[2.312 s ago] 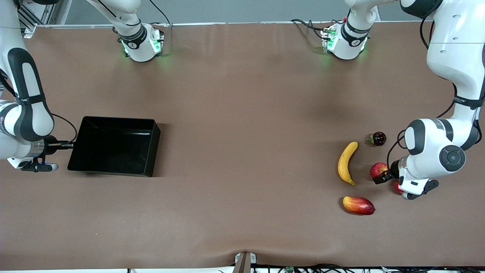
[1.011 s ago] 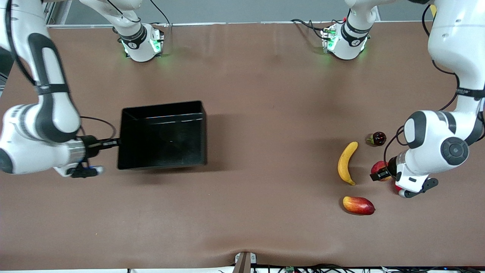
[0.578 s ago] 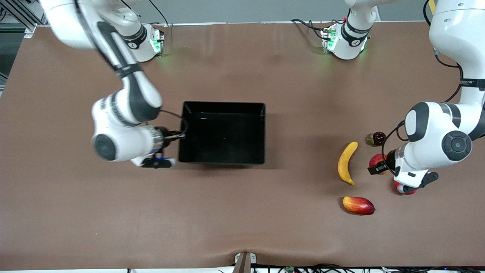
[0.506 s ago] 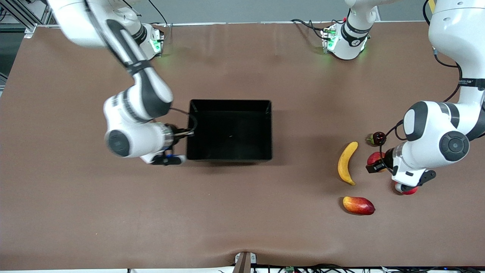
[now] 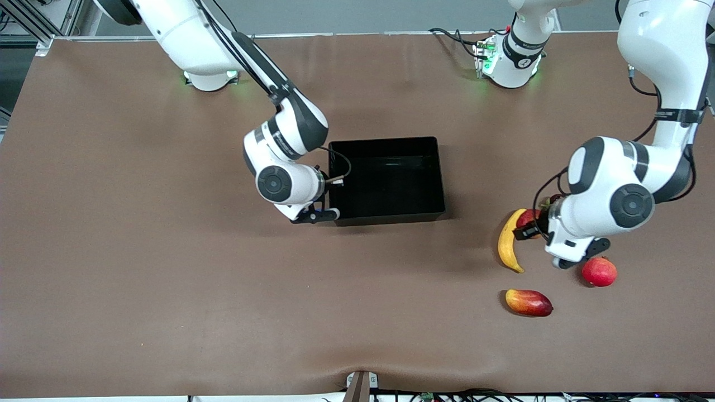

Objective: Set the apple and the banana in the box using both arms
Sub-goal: 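Carry the apple with the left gripper over the black box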

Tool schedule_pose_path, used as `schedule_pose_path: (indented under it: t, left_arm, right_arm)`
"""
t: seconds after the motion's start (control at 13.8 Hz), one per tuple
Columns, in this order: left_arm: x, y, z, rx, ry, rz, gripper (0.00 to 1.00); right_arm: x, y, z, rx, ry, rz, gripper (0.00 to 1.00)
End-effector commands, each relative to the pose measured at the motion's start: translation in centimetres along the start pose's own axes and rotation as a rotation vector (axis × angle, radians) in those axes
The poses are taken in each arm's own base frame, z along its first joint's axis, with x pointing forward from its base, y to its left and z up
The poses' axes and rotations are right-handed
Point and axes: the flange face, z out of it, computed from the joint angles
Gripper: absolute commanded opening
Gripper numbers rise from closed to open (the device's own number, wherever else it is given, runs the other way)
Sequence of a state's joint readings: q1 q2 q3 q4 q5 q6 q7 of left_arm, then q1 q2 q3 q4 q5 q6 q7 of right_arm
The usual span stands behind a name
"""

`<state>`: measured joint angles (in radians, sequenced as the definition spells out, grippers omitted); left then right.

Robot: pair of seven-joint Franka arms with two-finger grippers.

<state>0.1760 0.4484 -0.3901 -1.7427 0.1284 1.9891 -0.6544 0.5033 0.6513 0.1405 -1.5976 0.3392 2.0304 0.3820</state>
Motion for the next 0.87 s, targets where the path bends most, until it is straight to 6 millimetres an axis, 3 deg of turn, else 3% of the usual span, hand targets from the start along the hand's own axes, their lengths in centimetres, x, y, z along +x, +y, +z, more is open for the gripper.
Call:
schedule_pose_path:
  t: [0.0, 0.07, 0.22, 0.43, 0.58, 0.65, 0.72, 0.79]
  left_arm:
    - [-4.6, 0.0, 0.5, 0.007, 0.049, 0.029, 0.0]
    - [-6.0, 0.8, 0.7, -0.004, 0.059, 0.045, 0.0]
    - [-9.0, 3.5, 0.7, -0.011, 0.054, -0.006, 0.0]
    - [-13.7, 8.2, 0.9, -0.025, 0.039, -0.087, 0.0]
    - [-16.7, 11.1, 0.8, -0.047, 0.038, -0.117, 0.0]
    - [-18.1, 12.4, 1.2, -0.052, 0.036, -0.121, 0.0]
    - [-20.1, 14.2, 2.0, -0.053, 0.031, -0.116, 0.0]
    - [-21.7, 15.6, 3.0, -0.062, 0.029, -0.135, 0.0]
  right_arm:
    - [1.3, 1.3, -2.3, 0.038, 0.018, 0.014, 1.0]
    - [1.5, 1.8, -3.6, 0.046, 0.017, 0.027, 1.0]
    - [1.8, 3.7, -12.0, 0.078, -0.004, 0.039, 1.0]
    - [1.4, 8.5, -23.5, 0.08, -0.044, 0.051, 1.0]
    - [1.6, 12.6, -27.9, 0.05, 0.006, 0.063, 1.0]
    - [0.7, 13.7, -30.1, -0.006, 0.033, 0.025, 1.0]
    - [-1.7, 14.4, -34.0, -0.087, 0.088, -0.004, 1.0]
    - [-3.4, 15.2, -36.5, -0.178, 0.137, 0.0, 1.0]
